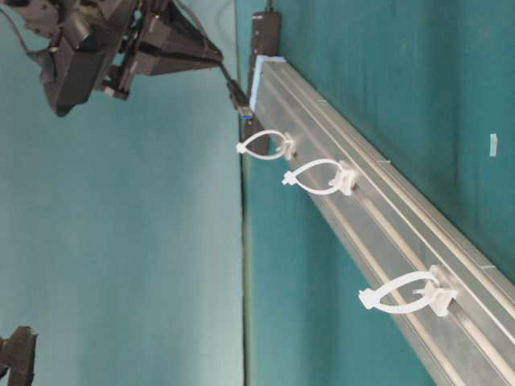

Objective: Pass the USB cable through three rings with both arms.
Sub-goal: 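Thread the USB plug through the first white ring with the right gripper, then bring the left gripper in and grasp the plug beyond the first ring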

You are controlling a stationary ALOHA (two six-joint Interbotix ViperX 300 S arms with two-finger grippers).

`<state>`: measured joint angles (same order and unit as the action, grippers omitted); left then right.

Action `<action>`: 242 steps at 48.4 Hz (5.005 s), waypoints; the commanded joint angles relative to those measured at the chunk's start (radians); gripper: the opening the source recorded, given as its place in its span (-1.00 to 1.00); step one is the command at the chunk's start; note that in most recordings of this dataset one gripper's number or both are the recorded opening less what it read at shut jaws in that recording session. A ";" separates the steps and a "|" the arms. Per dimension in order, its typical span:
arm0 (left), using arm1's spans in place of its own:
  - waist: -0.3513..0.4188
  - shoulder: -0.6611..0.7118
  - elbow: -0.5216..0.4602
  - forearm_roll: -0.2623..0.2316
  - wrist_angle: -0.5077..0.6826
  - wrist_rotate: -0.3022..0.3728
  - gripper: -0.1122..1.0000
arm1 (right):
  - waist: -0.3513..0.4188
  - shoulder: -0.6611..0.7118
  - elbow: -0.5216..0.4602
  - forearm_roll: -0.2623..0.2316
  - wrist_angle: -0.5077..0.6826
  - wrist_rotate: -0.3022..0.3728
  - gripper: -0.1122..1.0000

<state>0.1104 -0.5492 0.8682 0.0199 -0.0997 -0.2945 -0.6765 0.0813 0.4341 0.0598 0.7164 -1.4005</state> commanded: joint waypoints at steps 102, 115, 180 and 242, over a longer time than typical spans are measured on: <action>0.126 0.319 -0.156 0.002 -0.002 -0.003 0.67 | 0.198 0.046 0.008 0.172 -0.133 -0.035 -0.66; 0.133 0.503 -0.253 0.002 -0.014 -0.003 0.85 | 0.198 0.048 0.008 0.173 -0.130 -0.035 -0.66; 0.121 0.808 -0.400 0.002 -0.038 -0.083 0.79 | 0.213 0.044 0.011 0.189 -0.132 -0.035 -0.66; 0.126 0.816 -0.428 0.003 0.044 -0.011 -0.21 | 0.215 0.043 0.020 0.195 -0.149 -0.034 -0.66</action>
<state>0.2393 0.2869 0.4541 0.0199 -0.0552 -0.3206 -0.4725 0.1212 0.4571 0.2500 0.5722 -1.4281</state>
